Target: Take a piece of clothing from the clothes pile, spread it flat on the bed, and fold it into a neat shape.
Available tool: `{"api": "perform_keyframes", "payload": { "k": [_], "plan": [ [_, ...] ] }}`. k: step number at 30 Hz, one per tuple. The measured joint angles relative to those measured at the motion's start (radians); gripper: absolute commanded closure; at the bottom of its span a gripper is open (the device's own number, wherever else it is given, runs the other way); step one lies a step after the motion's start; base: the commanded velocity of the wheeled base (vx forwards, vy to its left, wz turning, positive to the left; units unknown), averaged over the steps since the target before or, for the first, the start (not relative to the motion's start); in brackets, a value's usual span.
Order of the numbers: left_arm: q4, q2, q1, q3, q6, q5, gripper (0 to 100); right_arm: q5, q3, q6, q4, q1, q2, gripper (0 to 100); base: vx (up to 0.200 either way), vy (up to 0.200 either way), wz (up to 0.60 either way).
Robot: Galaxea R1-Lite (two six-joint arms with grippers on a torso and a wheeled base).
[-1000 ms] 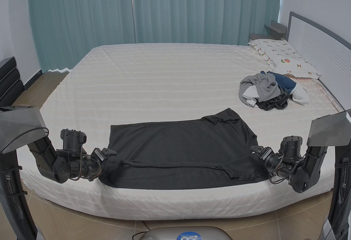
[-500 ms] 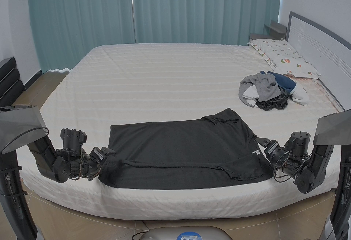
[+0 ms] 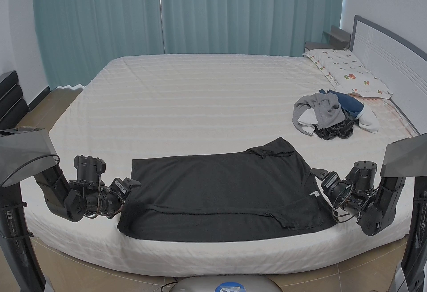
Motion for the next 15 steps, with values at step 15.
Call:
{"api": "perform_keyframes", "payload": {
  "k": [15],
  "plan": [
    [-0.048, 0.0, 0.002, -0.011, -0.002, 0.012, 0, 0.0, -0.001, -0.002, 0.0, 0.006, 0.014, 0, 0.0, 0.0, 0.0]
  ]
}}
